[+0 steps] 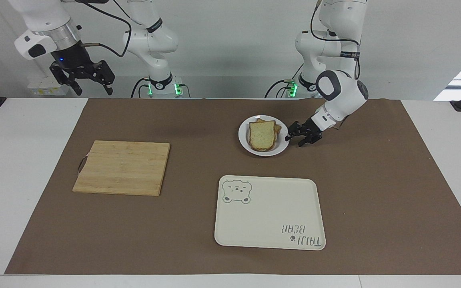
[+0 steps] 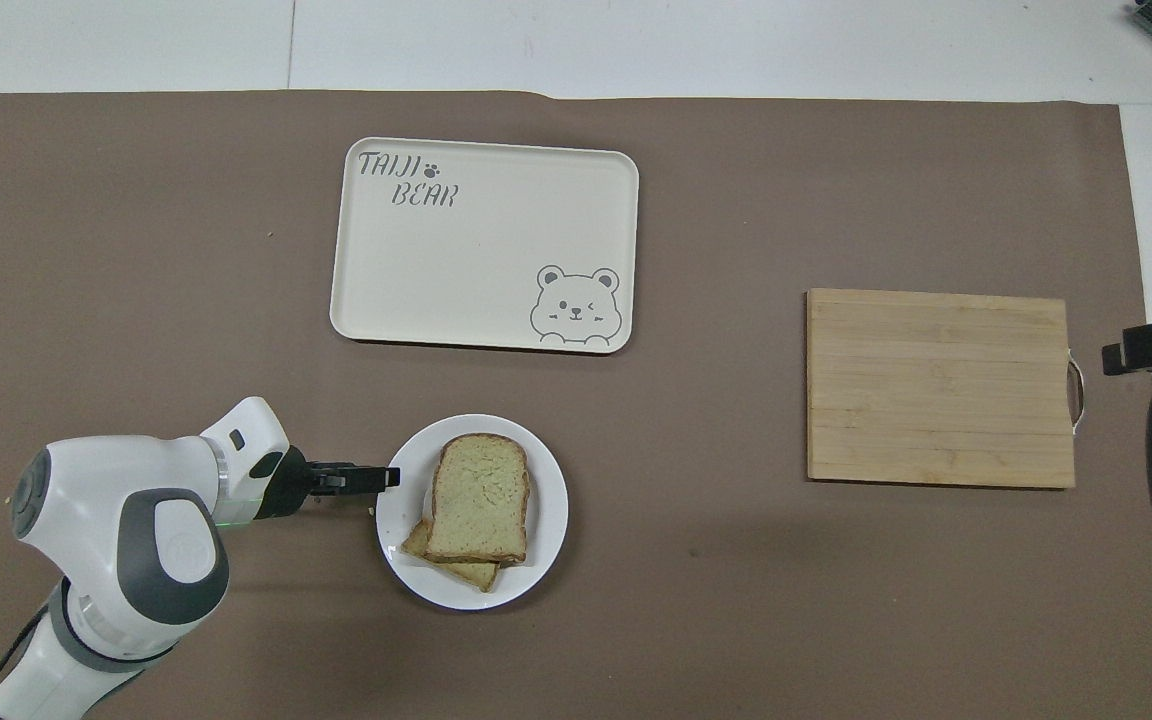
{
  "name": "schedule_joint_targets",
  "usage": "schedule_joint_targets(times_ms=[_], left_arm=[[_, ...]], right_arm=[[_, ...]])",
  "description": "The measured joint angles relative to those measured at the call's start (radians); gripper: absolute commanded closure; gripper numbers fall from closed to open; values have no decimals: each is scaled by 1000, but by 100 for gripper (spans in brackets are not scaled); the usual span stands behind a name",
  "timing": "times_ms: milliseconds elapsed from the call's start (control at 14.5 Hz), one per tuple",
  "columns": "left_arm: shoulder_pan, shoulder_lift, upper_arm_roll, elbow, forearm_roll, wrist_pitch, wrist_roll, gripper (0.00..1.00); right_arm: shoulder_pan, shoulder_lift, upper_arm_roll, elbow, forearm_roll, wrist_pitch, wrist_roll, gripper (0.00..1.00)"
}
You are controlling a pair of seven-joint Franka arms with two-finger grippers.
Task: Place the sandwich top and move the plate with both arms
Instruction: 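Grip the white plate rim with the left gripper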
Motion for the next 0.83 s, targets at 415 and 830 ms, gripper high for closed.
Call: schedule_joint_targets(times_ms=[415, 830], left_arm=[[27, -29, 0, -52, -151, -89, 178, 38], [29, -63, 0, -76, -181, -112, 204, 41]], right_arm=[[1, -1, 1, -8, -50, 30, -48, 0], [10, -2, 4, -10, -52, 31, -48, 0]])
